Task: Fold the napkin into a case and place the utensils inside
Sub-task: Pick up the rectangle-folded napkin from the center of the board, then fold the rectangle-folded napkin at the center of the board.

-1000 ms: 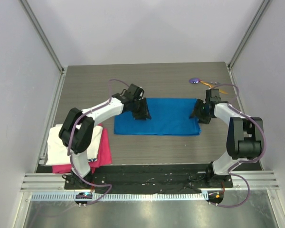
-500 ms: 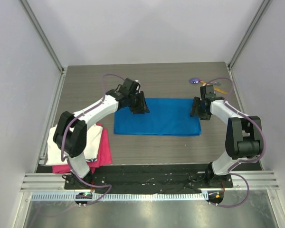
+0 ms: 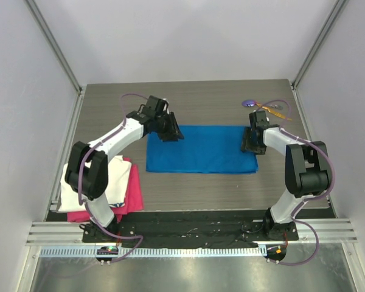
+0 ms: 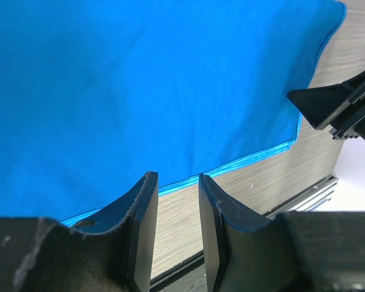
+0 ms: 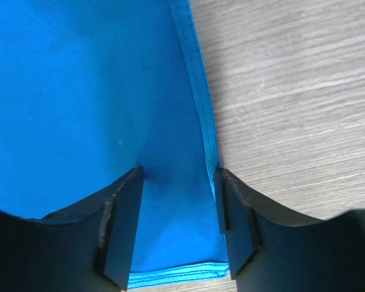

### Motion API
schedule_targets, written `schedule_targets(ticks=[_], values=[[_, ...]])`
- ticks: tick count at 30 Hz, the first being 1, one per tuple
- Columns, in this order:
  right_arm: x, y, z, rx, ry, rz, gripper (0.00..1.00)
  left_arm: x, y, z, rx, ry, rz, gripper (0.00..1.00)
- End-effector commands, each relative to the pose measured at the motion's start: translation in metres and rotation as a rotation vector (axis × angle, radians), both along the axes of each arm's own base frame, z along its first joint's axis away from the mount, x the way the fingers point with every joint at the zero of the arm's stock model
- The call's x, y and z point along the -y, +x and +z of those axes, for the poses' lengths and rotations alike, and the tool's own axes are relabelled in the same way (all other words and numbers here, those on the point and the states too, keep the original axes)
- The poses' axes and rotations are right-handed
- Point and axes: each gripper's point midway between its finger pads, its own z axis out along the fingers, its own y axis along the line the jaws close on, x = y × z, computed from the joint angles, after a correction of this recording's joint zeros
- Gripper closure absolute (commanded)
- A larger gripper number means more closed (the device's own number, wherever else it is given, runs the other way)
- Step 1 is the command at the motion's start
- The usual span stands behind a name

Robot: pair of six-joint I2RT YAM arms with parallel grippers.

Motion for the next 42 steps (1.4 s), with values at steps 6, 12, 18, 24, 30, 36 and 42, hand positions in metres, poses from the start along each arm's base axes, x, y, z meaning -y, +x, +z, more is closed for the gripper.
schedule_targets(ticks=[6,12,18,24,30,36,42], values=[[-0.005,-0.004,-0.027,-0.061,-0.033,0.023,0.62,-0.021,0.005,-0.003,-0.025,-0.056,0.067,0.63],[-0.003,0.002,-0.017,-0.031,-0.047,0.03,0.8,-0.035,0.009,-0.019,-0.06,-0.039,0.097,0.66],[0.011,0.011,0.011,0.033,-0.122,0.002,0.99,-0.036,0.013,-0.041,-0.095,-0.01,0.111,0.71],[0.003,0.021,0.056,0.163,-0.115,0.007,0.99,-0.049,0.012,-0.071,-0.114,0.071,0.152,0.78],[-0.031,0.025,0.091,0.234,-0.091,0.071,0.99,-0.052,0.001,-0.092,-0.147,0.093,0.18,0.79],[-0.102,0.029,0.111,0.287,0.035,0.162,0.99,-0.043,-0.013,-0.11,-0.166,0.124,0.169,0.8],[-0.199,0.029,0.117,0.303,0.263,0.236,0.99,-0.043,-0.016,-0.113,-0.164,0.115,0.179,0.8]])
